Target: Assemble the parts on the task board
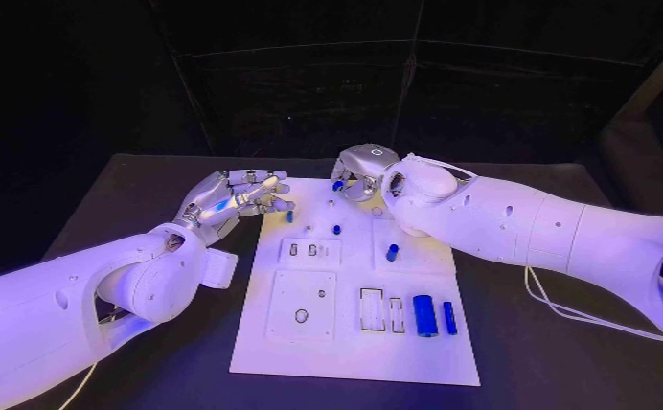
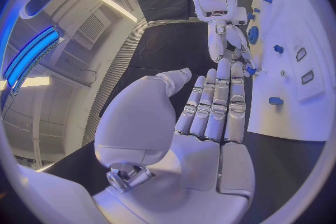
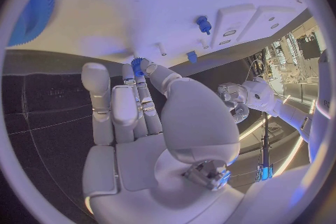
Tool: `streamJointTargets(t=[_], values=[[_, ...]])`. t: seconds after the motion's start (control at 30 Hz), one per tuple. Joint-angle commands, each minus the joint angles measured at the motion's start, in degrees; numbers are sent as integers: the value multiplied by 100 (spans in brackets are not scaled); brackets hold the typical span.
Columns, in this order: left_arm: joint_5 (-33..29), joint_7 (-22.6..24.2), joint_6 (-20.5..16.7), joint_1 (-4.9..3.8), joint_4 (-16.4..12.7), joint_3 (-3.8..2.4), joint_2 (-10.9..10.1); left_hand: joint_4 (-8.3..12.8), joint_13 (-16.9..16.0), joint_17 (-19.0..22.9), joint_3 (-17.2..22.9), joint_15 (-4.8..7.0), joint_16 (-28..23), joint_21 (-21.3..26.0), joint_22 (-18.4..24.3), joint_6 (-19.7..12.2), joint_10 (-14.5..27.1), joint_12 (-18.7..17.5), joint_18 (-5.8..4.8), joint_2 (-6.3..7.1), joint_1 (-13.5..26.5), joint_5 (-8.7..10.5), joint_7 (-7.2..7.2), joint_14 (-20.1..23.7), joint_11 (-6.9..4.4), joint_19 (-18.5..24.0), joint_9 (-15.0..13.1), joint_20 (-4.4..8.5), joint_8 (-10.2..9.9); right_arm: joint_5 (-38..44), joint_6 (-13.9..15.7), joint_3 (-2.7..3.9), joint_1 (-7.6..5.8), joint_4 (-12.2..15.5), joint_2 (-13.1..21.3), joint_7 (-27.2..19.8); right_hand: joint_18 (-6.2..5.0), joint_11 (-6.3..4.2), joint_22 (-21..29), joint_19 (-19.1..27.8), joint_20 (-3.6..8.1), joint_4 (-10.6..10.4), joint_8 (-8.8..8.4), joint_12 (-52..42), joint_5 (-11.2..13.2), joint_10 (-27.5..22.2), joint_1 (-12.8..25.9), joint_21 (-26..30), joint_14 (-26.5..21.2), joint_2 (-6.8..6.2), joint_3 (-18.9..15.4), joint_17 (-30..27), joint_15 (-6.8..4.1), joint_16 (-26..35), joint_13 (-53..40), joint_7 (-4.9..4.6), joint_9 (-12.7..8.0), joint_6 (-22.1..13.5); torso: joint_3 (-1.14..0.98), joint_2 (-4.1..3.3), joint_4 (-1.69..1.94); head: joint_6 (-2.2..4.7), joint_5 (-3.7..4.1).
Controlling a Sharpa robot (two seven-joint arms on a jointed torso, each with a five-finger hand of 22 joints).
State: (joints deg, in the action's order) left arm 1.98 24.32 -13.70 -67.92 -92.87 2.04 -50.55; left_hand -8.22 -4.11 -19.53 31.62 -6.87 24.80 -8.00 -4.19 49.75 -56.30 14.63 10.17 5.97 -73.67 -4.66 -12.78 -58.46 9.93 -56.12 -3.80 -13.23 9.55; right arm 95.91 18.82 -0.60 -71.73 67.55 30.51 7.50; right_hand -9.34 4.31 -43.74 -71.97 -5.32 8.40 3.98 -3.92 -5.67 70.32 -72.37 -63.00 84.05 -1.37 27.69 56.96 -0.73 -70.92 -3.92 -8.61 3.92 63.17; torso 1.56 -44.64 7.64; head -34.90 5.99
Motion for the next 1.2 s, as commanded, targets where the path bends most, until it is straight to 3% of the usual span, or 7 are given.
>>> streamJointTargets(t=[0.03,0.3,0.67,0.87,1.0,1.17,1.2], values=[[21,20,70,-10,2,-5,-7,1,-8,-6,-48,6,27,24,4,-33,32,32,25,-2,68,21,-102,35,12,-27,-5,-4,24,-4,-143,-11,7,-15,-10,27,96,24,2,57,3,-61,-7,23,-18,-66,29,-33,108,-73,13,6,23,-28,3,-4,2,-7,0,-4,-2,-5,2],[21,18,72,-14,8,-5,-12,1,-8,-6,-48,6,27,24,4,-33,32,32,25,-2,68,21,-102,35,12,-27,-5,-4,24,-4,-108,-11,7,-114,-60,94,61,146,202,205,-82,-233,-57,17,109,-423,78,79,76,-289,96,-14,121,-36,18,-133,-35,-655,-2,-5,12,1,19],[21,-4,58,-31,42,-5,-10,19,-9,-8,-60,8,33,29,5,-36,38,40,27,-9,56,18,-100,38,9,-32,-5,-3,31,-2,-84,-12,5,-136,-101,97,57,133,196,210,-92,-288,-42,-15,130,-421,56,69,58,-338,127,-70,119,-11,5,-108,-22,-732,-6,-8,4,5,16],[21,-9,50,-39,79,-5,-35,19,-9,-8,-60,8,33,29,5,-36,38,40,27,-9,56,18,-100,38,9,-32,-5,-3,31,37,312,-11,5,164,136,155,60,115,163,194,-83,-346,-27,-47,42,-371,64,40,57,-390,134,-56,104,-24,-3,-94,-12,-731,-16,-3,-7,21,20],[21,-1,60,-50,116,-5,-55,19,-9,-8,-60,8,33,29,5,-36,38,40,27,-9,56,18,-100,38,9,-32,-5,-3,31,-70,623,174,6,531,471,266,80,82,49,134,-70,-463,18,-190,66,-103,135,-43,93,-493,79,88,85,-123,-60,-109,10,-629,-9,2,-24,51,73],[20,7,53,-59,179,-4,-72,23,-9,-9,-64,9,34,31,5,-36,39,43,27,-10,54,18,-99,38,8,-33,-5,-3,33,-658,588,392,5,1033,991,519,177,-220,-535,-187,129,-727,156,-1242,-264,1114,378,-438,221,-913,-581,681,-156,-522,-754,146,45,-462,-27,19,-114,99,76],[20,7,54,-60,194,-4,-71,23,-9,-9,-64,9,34,31,5,-36,39,43,27,-10,54,18,-99,38,8,-33,-5,-3,33,-811,493,421,4,1121,1107,589,216,-271,-728,-283,167,-815,170,-2028,-309,1322,433,-560,252,-953,-783,851,-181,-631,-1502,170,43,-485,-29,23,-122,102,77]])
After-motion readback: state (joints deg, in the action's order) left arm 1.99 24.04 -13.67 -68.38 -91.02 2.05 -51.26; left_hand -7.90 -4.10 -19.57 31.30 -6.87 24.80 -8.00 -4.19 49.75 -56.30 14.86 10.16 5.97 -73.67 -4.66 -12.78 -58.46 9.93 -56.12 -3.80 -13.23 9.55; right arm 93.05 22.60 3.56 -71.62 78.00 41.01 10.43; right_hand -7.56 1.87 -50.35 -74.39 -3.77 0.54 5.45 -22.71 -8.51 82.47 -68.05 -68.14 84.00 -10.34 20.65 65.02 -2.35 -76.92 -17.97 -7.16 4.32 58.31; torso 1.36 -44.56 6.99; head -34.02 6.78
